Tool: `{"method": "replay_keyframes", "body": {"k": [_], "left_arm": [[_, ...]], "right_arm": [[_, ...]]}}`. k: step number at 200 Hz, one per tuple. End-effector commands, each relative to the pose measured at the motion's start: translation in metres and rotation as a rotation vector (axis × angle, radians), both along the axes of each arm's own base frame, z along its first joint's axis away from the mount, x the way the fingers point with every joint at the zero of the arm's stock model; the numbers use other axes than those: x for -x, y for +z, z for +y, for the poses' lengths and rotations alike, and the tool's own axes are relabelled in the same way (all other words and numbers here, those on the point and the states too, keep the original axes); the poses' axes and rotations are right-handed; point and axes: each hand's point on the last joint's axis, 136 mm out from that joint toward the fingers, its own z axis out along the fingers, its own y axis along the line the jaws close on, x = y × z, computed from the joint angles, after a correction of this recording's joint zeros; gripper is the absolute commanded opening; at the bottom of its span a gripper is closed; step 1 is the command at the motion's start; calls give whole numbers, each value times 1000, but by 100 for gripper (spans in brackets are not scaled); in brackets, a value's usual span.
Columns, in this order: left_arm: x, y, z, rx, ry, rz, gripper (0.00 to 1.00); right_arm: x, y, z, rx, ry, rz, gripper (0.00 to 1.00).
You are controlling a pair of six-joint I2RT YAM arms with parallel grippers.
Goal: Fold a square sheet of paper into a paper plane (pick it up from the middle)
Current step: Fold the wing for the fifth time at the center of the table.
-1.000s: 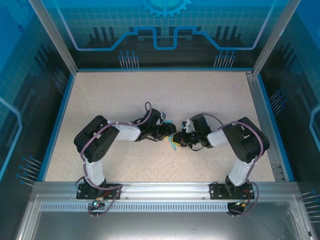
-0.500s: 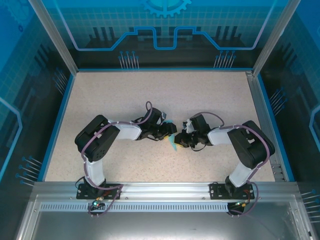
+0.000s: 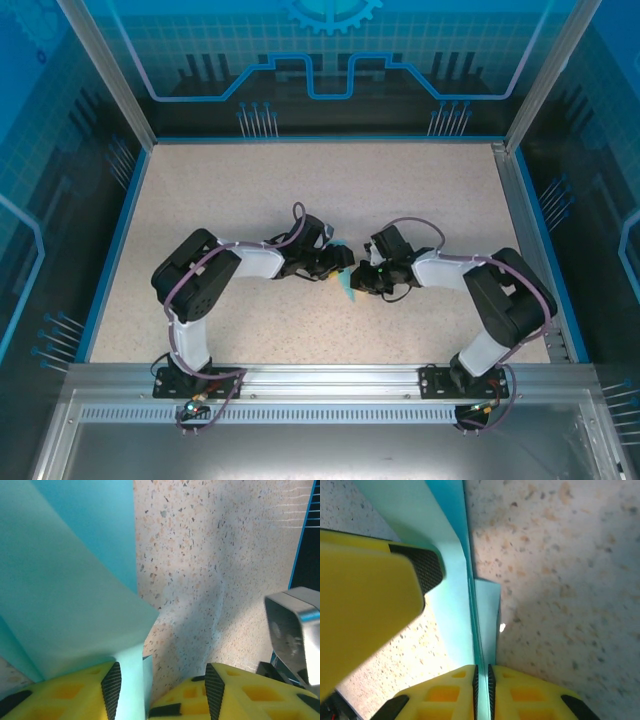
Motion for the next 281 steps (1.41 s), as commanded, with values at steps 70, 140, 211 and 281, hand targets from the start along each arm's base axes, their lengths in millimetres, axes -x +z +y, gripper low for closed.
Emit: {"method": "replay_keyframes", "body": {"k": [70, 140, 211, 281], "left_arm": [[11, -28, 7, -79, -23, 81, 51], [10, -27, 6, -77, -26, 88, 51], [12, -32, 8, -101, -35, 97, 51], [16, -38, 12, -125, -32, 122, 50]], "right_arm": [[13, 47, 24, -201, 76, -88, 11], [10, 17, 34, -161, 80, -12, 10], [20, -17, 2, -64, 30, 64, 10], [46, -35, -5, -77, 44, 165, 9]]}}
